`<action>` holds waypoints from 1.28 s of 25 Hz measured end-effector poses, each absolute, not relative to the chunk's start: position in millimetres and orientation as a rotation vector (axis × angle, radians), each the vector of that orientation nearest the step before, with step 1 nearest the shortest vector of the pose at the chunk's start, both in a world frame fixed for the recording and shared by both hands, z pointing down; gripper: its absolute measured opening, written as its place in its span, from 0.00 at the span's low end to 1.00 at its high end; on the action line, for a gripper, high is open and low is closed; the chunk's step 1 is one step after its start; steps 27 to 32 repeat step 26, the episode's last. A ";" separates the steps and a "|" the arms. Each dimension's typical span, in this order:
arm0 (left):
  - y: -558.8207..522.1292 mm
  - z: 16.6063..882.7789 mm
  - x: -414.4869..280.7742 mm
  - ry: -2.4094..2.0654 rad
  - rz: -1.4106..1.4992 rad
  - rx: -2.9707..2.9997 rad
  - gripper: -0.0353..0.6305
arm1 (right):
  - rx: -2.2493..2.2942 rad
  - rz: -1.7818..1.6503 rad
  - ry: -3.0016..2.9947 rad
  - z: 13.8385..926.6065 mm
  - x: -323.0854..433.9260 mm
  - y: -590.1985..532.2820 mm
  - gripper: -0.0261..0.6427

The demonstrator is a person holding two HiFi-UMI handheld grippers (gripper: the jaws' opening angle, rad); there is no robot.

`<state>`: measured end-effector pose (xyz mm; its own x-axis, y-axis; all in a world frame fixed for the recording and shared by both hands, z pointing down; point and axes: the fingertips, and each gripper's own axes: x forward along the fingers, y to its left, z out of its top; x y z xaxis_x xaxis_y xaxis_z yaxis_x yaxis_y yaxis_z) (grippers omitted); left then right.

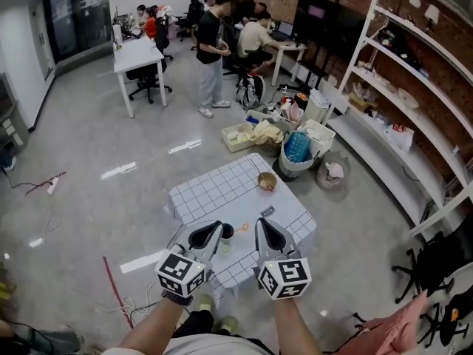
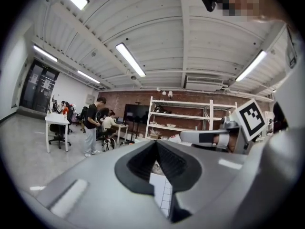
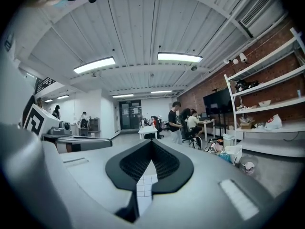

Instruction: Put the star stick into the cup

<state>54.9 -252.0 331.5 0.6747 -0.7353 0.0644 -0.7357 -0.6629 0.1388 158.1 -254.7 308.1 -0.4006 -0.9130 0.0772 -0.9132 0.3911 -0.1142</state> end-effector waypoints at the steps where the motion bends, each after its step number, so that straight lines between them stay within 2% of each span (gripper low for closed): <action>1: -249.8 326.7 54.1 -1.216 -0.003 2.735 0.06 | 1.718 0.206 -2.622 303.3 158.4 -252.4 0.06; 32: -215.1 308.3 61.1 -1.259 -0.028 2.769 0.06 | 1.696 0.135 -2.644 288.8 161.1 -214.8 0.06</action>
